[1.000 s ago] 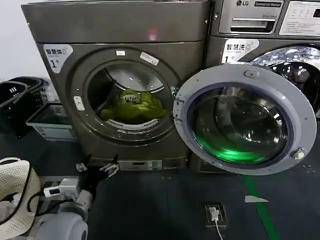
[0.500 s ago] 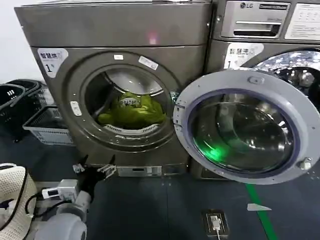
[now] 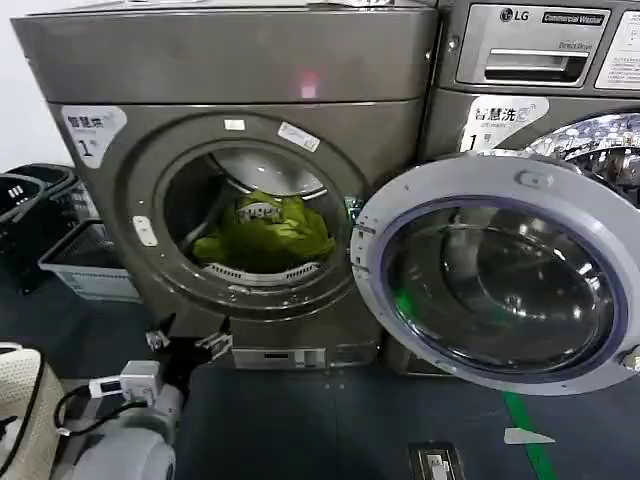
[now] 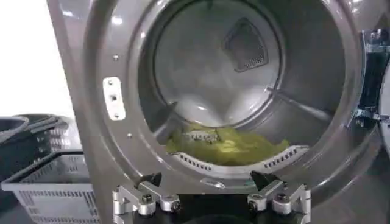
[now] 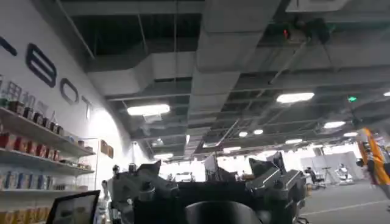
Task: Grasp the clothes from the dryer.
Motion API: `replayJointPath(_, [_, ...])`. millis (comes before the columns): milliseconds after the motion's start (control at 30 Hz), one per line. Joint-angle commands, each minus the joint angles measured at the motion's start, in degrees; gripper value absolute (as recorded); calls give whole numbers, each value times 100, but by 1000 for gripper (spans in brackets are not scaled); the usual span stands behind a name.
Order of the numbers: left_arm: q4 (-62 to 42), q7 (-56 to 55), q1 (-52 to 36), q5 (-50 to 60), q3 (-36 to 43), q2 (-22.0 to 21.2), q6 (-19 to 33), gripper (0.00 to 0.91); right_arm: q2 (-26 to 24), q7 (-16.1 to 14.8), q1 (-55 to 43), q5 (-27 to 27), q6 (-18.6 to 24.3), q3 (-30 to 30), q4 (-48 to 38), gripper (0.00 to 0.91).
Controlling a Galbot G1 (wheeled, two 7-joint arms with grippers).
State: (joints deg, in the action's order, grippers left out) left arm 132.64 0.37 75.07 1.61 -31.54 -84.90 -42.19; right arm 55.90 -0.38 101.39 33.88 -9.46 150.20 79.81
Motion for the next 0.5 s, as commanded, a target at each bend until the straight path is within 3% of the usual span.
replayJointPath(33, [1,31,-1,-7,12,6,-281,907,6,-1,-7,1,-1,-7,15,907])
replayJointPath(500, [-33,126,-11,-19,29,69,-281,907,-12,8,-31,-8,-7,-59,49,907])
